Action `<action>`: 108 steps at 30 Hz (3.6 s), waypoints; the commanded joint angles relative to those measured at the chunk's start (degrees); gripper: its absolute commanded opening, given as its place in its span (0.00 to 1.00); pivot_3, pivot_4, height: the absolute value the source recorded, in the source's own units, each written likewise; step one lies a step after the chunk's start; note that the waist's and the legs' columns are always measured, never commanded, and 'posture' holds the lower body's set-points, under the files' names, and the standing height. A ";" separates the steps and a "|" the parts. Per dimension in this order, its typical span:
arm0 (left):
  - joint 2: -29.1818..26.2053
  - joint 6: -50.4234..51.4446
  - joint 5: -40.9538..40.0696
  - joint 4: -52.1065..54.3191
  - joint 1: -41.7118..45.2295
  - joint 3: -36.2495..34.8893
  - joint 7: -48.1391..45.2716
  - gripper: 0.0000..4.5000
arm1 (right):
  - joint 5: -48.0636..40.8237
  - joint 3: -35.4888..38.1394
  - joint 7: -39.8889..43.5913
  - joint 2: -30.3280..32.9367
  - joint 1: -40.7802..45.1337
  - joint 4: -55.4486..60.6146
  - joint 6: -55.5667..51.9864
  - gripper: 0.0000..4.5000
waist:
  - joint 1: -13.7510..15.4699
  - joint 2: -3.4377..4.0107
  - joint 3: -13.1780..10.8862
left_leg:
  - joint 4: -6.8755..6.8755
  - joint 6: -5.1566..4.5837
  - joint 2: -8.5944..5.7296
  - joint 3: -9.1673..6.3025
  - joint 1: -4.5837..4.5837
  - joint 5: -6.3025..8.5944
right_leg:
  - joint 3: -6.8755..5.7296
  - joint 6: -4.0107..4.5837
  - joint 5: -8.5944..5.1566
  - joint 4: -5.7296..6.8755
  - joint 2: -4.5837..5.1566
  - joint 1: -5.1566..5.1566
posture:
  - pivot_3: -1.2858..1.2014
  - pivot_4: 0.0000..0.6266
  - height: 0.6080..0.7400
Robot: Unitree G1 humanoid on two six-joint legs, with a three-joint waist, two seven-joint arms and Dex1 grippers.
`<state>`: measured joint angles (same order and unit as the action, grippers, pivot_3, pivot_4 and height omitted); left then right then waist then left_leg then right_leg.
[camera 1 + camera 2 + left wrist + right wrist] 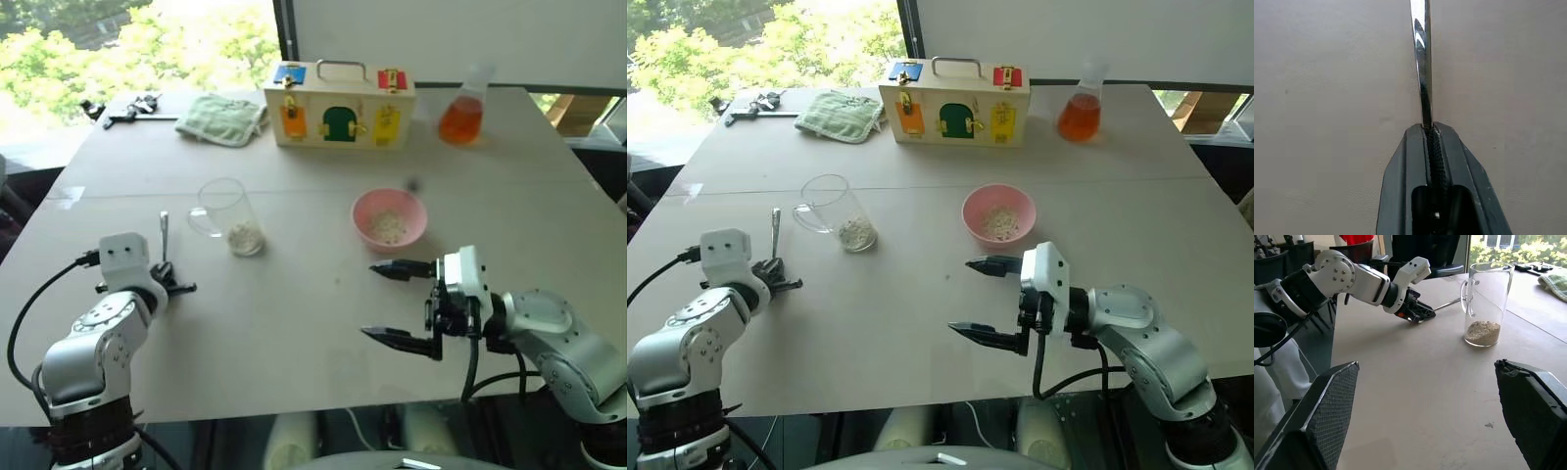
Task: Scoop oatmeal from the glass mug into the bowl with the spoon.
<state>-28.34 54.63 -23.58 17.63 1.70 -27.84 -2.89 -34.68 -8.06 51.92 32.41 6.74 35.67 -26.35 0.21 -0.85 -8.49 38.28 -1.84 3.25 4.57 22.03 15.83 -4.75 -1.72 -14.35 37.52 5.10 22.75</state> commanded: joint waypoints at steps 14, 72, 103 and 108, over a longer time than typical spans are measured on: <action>3.05 -25.08 -1.65 14.93 -37.84 13.76 -31.40 0.01 | -5.00 1.24 -7.48 -0.16 1.16 -2.80 -11.83 1.00 | -0.29 1.20 0.71 | -0.20 -0.44 -0.07 0.39 -0.04 0.34 | 0.48 0.22 -0.14 -0.47 0.30 0.18 | 0.52 0.24 1.00; 10.09 -45.61 3.84 15.95 -26.64 8.52 -18.55 0.97 | -26.14 10.77 -41.21 -27.78 12.62 -14.89 -42.20 0.00 | -0.95 0.78 0.55 | 0.13 -0.69 -0.08 0.39 0.86 0.47 | 0.56 -0.10 0.08 -0.39 -0.11 0.78 | 0.52 0.24 1.00; 0.60 -50.91 11.29 -18.39 4.22 7.14 -17.28 0.97 | -36.95 18.14 -48.47 -21.35 36.83 -14.80 -37.28 0.00 | -1.01 0.32 0.31 | 0.14 -0.43 -0.07 0.33 0.87 0.31 | 0.40 -0.12 0.09 0.07 -0.10 0.91 | 0.52 0.24 1.00; 0.55 -52.17 11.86 -20.97 6.70 7.21 -16.22 0.97 | -35.41 17.36 -47.94 -20.61 38.96 -16.28 -35.47 0.00 | -0.96 0.24 0.24 | 0.13 -0.40 -0.06 0.34 0.90 0.29 | 0.38 -0.12 0.09 0.06 -0.08 0.92 | 0.52 0.24 1.00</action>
<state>-27.14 4.32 -12.31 -3.21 7.19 -20.17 -19.74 -70.13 9.31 3.38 11.46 43.82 18.65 -63.84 -0.75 -0.62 -8.25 38.42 -2.23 3.19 4.92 22.92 16.12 -4.36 -1.84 -14.26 37.58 5.03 23.67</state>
